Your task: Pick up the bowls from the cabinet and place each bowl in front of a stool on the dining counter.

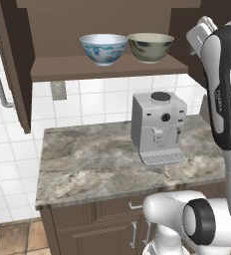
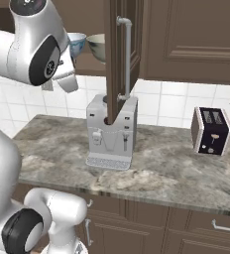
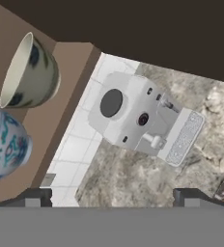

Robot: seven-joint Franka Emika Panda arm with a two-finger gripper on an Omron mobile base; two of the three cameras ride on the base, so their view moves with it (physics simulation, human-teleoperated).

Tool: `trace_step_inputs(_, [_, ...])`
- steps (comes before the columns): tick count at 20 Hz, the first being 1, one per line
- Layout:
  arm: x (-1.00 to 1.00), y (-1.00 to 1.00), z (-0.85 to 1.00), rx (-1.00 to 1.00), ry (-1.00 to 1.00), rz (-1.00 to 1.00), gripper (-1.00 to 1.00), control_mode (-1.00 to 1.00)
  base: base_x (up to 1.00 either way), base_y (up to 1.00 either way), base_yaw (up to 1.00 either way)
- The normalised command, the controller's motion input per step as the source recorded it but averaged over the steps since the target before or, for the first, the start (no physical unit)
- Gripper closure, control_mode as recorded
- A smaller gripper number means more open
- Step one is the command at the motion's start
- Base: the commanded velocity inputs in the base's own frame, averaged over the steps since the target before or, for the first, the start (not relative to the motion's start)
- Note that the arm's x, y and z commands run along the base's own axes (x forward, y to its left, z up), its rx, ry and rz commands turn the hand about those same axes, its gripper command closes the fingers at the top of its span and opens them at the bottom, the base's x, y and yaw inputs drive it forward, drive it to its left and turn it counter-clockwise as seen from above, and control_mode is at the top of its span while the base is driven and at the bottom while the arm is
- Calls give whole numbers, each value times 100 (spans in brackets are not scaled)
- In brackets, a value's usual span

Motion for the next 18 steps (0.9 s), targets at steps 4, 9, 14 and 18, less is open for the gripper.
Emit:
trace_step_inputs(4, [36,-8,0,9,0,0,-100,-100,0,0,0])
trace_step_inputs(9, [56,8,0,1,0,0,-100,-100,0,0,0])
trace_step_inputs(14, [66,5,0,5,0,-3,-100,-100,0,0,0])
trace_step_inputs(18, [66,4,0,11,0,-7,-100,-100,0,0,0])
